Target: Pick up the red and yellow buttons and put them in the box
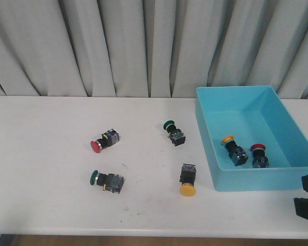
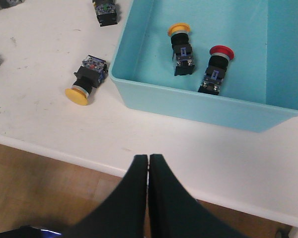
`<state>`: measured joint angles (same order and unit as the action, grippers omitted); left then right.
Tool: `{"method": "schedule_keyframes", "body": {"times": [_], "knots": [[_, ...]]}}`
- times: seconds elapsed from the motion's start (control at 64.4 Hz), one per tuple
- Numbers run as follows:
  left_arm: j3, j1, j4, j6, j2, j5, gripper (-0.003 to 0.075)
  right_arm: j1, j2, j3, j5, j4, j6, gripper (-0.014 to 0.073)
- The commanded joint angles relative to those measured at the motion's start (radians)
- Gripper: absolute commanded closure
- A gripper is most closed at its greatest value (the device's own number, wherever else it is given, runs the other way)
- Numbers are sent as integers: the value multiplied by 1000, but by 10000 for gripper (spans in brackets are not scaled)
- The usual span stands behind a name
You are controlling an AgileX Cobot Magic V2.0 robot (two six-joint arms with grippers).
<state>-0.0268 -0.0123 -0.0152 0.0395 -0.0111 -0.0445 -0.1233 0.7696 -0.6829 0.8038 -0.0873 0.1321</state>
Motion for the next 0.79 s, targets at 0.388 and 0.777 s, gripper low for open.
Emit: {"method": "schedule_keyframes", "body": {"times": [0.388, 0.777], "knots": [[-49, 2, -26, 40, -14, 53, 728, 0, -6, -26, -50, -1, 0, 601], [-49, 2, -88, 50, -14, 22, 728, 0, -6, -26, -50, -1, 0, 601]]}}
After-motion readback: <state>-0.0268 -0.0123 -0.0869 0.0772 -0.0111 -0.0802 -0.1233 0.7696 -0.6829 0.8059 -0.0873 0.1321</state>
